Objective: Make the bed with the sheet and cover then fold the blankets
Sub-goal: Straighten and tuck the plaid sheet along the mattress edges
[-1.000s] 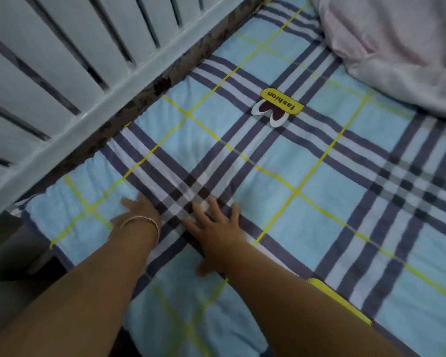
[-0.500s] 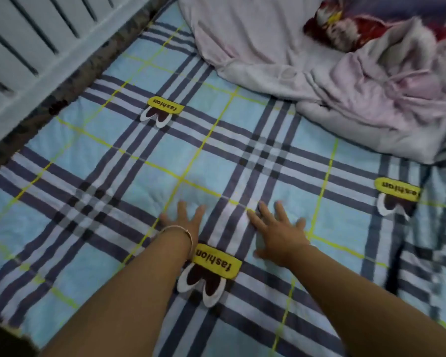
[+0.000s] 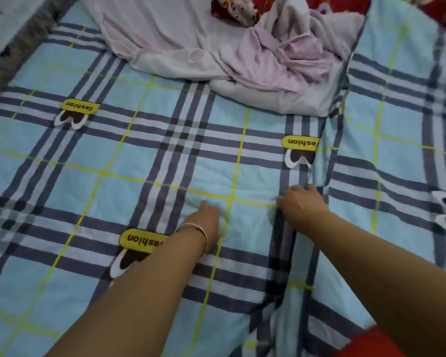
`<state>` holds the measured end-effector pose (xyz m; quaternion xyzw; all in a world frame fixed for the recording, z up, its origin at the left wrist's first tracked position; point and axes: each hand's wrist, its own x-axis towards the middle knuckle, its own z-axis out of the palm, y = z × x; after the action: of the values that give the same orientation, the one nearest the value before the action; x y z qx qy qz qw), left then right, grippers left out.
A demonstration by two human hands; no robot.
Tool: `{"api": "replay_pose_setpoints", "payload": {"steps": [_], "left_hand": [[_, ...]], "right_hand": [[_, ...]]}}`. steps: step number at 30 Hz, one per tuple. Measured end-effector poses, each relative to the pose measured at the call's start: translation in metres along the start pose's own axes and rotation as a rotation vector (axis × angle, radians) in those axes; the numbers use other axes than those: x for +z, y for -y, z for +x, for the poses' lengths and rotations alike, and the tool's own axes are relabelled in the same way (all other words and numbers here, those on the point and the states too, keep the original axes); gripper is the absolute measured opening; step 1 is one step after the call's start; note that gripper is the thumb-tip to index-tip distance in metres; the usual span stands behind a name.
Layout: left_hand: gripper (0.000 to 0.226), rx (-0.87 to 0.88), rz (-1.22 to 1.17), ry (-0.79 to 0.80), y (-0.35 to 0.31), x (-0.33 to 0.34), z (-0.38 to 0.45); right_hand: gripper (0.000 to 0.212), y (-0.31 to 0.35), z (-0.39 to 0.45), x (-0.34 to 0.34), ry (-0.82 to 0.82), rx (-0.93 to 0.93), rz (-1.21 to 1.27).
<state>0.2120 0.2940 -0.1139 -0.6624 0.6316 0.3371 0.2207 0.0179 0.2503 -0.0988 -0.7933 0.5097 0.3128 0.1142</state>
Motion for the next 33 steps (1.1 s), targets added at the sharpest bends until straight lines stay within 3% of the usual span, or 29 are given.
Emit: {"api": "replay_pose_setpoints", "payload": {"steps": [5,11,14,17,22,23,26,28,30,33], "left_hand": [[0.042,0.205,-0.244,0.003,-0.064,0.006,0.002],[0.049,0.348,-0.500,0.189,-0.114,0.019,-0.007],[0.038,0.334,-0.683,0.246,-0.138,0.021,-0.006],[0.036,0.282,-0.837,0.159,-0.160,0.021,0.003],[0.029,0.150,-0.870,0.138,-0.194,0.026,0.016],[0.020,0.144,-0.839,0.141,-0.195,0.026,0.016],[0.035,0.118,-0.843,0.165,-0.205,0.032,0.015],[0.032,0.118,-0.884,0.210,-0.215,0.035,0.006],[0.017,0.125,-0.926,0.262,-0.223,0.039,-0.003],[0.024,0.144,-0.929,0.336,-0.236,0.043,-0.017]], "right_hand": [[0.037,-0.041,-0.014,0.004,-0.042,0.010,-0.134],[0.048,-0.075,-0.017,0.004,0.036,0.084,-0.253],[0.051,-0.099,-0.009,0.009,-0.012,0.055,-0.305],[0.051,-0.124,0.002,0.011,-0.074,0.007,-0.344],[0.067,-0.168,0.013,0.013,-0.134,-0.124,-0.415],[0.065,-0.172,0.015,0.010,-0.149,-0.145,-0.426],[0.051,-0.181,0.018,0.004,-0.150,-0.242,-0.512],[0.043,-0.188,0.015,0.002,-0.125,-0.274,-0.629],[0.036,-0.193,0.006,0.002,-0.094,-0.274,-0.692],[0.038,-0.198,-0.020,-0.004,0.030,-0.223,-0.647]]}}
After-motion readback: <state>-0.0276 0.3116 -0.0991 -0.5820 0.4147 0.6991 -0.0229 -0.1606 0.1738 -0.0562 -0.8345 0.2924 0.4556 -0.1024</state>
